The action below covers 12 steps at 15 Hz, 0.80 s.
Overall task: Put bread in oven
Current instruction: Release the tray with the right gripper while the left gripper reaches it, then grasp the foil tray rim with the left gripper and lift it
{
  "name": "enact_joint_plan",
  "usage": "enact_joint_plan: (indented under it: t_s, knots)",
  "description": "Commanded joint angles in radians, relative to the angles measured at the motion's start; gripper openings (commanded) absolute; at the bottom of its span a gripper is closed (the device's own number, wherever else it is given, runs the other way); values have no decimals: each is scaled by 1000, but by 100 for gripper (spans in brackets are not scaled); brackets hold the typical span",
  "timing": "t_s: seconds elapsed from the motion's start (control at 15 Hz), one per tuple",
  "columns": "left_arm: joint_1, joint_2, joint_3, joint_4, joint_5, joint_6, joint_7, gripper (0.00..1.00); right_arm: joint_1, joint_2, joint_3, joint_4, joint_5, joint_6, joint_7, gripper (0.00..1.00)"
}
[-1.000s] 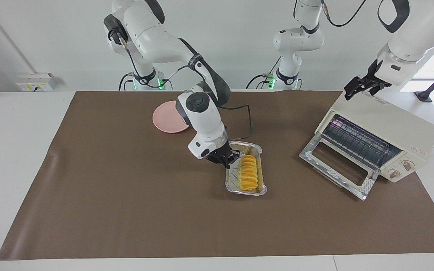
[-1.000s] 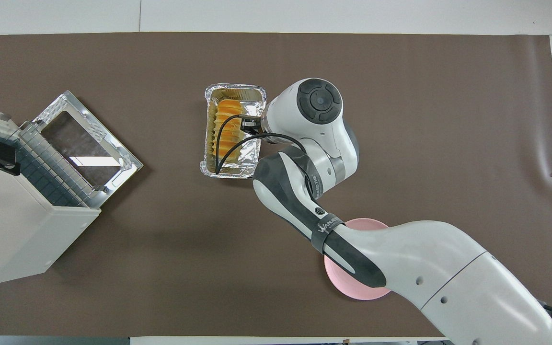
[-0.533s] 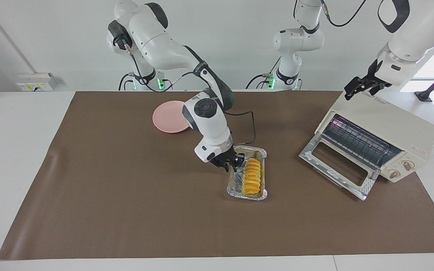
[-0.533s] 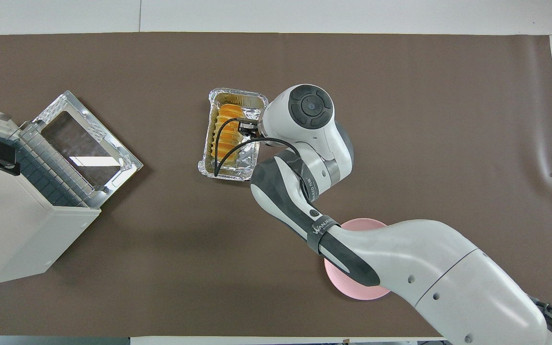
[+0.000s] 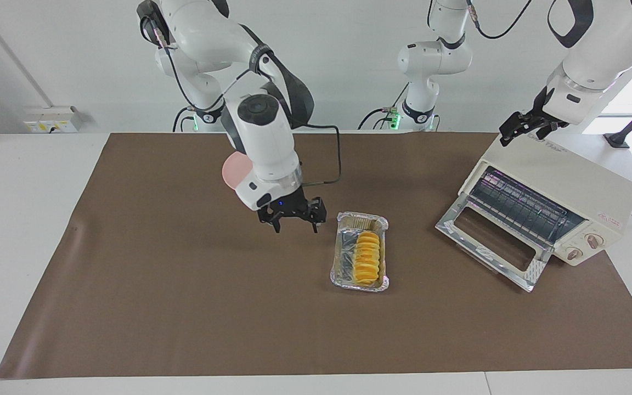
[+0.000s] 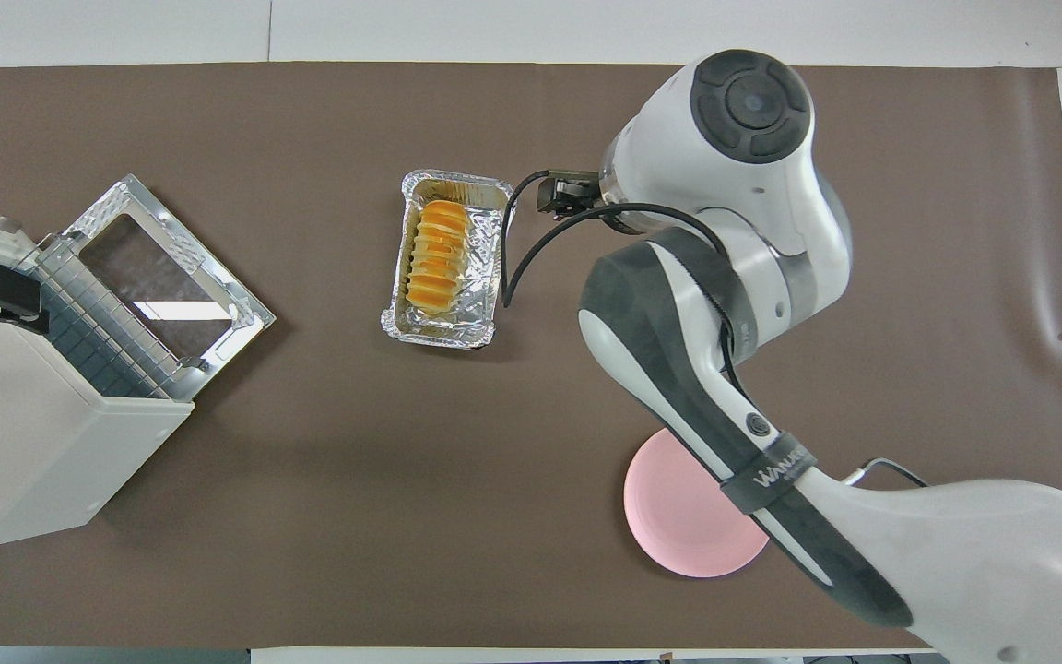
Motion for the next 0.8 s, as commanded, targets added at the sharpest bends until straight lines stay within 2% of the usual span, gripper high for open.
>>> enact_joint_plan:
  t_s: [0.0,0.07,0.2,0.47,0.6,0.73]
  knots:
    - [-113,-13,2,-38,-11,135,-94,100,-101,-140,9,-83,-19,-126,-161,100]
    - [-152,5,3,-26,-19,150,-99,100,-135,-169,9,-85,-19,-177,-218,100]
    - [-219,97,5,43,-48,170,-120,100,-196,-257,9,-143,-16,-265,-319,100]
    - [-363,330,6,211,-64,181,-272,100,-272,-449,9,-330,-8,-274,-384,100]
    - [-417,375,6,198,-60,278,-328,100,-318,-484,11,-359,1,-287,-405,100]
    - [-436,417,6,164,-50,418,-382,100,-353,-486,9,-350,4,-314,-586,100]
